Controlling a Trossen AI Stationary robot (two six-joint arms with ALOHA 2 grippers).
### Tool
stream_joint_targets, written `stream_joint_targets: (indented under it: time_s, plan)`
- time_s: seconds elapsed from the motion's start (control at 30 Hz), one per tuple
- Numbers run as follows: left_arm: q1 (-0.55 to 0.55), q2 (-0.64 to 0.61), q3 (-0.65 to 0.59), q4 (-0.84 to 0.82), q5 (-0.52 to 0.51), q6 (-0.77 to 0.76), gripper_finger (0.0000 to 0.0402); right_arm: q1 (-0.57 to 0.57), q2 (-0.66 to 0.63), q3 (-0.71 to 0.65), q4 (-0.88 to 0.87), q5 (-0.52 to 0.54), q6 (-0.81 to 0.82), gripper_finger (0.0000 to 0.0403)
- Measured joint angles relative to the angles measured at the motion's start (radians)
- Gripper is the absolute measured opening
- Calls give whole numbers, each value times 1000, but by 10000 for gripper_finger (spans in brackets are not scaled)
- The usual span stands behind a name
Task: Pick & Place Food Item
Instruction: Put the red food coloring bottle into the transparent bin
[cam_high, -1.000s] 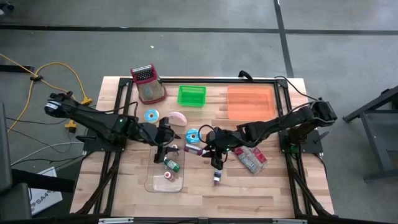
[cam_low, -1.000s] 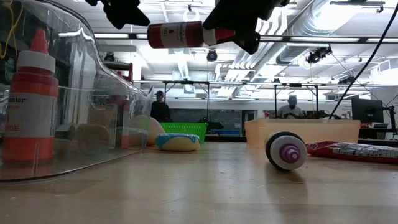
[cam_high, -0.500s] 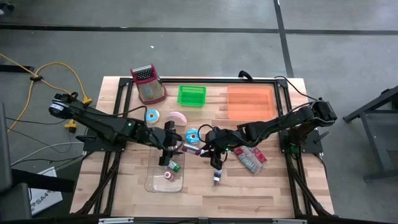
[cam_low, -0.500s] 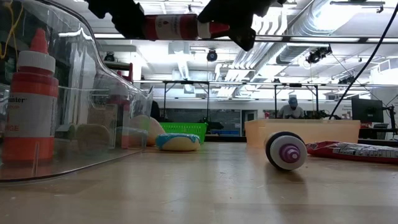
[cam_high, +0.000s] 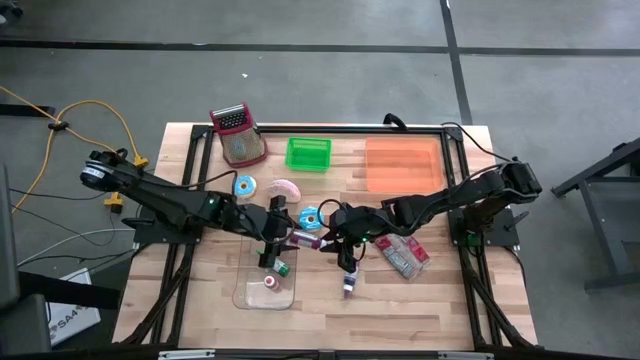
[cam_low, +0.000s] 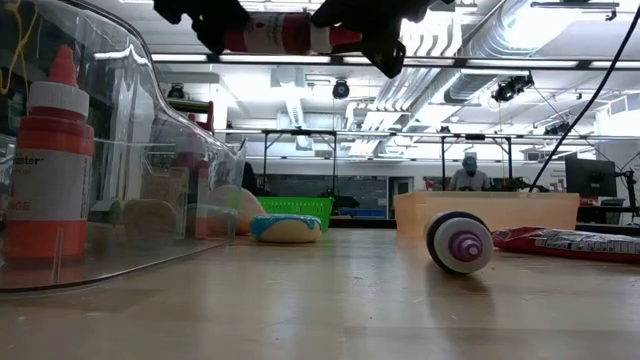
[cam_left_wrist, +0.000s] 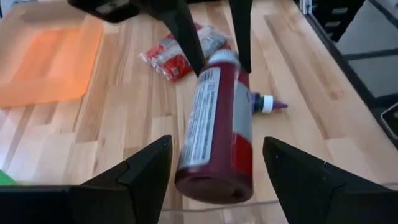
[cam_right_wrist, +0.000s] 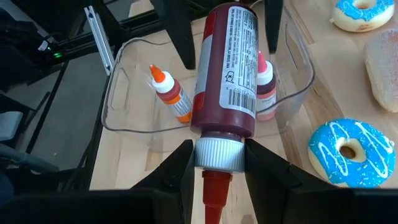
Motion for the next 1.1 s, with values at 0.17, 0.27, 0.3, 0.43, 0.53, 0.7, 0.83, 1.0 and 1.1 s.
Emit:
stream_joint_targets:
  time_s: [0.17, 0.27, 0.3, 0.43, 0.53, 0.7, 0.83, 1.0, 1.1]
  plan:
    - [27, 25, 2, 18, 42, 6, 245, 0, 0, 0, 6, 0, 1, 104]
    - [42, 29, 9, 13, 84, 10, 245, 0, 0, 0, 3, -1, 2, 104]
    - [46, 28, 14, 17, 90, 13, 245, 0, 0, 0, 0, -1, 2, 104]
    - [56, 28, 33, 13, 106, 31, 245, 0, 0, 0, -9, -2, 11, 105]
    - [56, 30, 40, 21, 122, 43, 245, 0, 0, 0, -18, -3, 19, 105]
    - [55, 67, 43, 22, 149, 39, 245, 0, 0, 0, -21, -2, 20, 105]
    - [55, 110, 46, 15, 160, 28, 245, 0, 0, 0, -16, -2, 19, 105]
    - [64, 119, 49, 21, 162, 18, 245, 0, 0, 0, -22, -3, 19, 105]
    - [67, 118, 53, 23, 162, 6, 245, 0, 0, 0, -33, -2, 19, 105]
